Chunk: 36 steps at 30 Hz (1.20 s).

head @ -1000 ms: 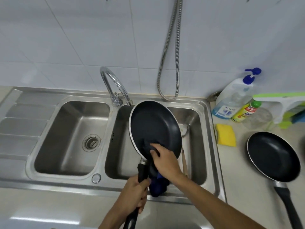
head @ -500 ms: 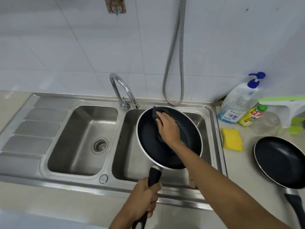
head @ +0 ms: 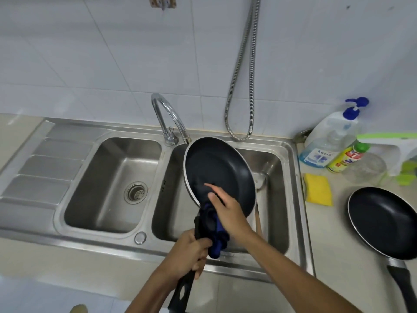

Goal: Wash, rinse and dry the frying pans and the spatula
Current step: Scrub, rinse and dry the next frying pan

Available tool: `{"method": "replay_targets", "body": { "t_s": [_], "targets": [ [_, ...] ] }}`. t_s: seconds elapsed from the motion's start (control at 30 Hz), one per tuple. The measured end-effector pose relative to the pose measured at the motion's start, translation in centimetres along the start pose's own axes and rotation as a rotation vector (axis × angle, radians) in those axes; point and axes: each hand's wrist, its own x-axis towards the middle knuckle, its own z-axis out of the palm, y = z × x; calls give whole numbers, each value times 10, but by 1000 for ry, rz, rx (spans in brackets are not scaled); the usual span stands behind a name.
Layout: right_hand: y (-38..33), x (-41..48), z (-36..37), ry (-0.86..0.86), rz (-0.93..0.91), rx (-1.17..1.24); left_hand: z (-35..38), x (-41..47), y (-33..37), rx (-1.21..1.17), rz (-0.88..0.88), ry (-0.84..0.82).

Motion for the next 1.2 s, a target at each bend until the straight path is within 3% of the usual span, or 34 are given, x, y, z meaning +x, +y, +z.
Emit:
{"method": "replay_targets", "body": {
  "t_s": [0.13, 0.23, 0.4, 0.6, 0.7, 0.8, 0.9, 0.97, 1.1, 1.2],
  "targets": [
    [-47, 13, 24, 104, -222, -128, 9, -4, 3, 96, -2, -12],
    [-53, 24, 33, 94, -273, -287, 12, -5, 4, 125, 34, -3],
    [-20, 15, 7, -38, -267, -428, 5, -3, -2, -46, 11, 52],
    [59, 50, -79, -149, -179, -1014, -8, -9, -4, -96, -15, 5],
    [57, 104, -92, -96, -103, -1201, 1, -13, -8, -67, -52, -38],
    [34, 138, -66, 27, -81, -1148, 9, -13, -9, -86, -61, -45],
    [6, 148, -23, 177, -50, -870, 7, -10, 0, -80, -35, -63],
    [-18, 140, 7, 172, -73, -714, 2, -7, 7, -48, -20, -71],
    [-51, 94, 35, -110, -110, -450, -9, 1, 10, -60, -22, -51],
    [-56, 66, 8, -356, -139, -443, -18, 5, 1, -117, -13, -33]
  ]
}}
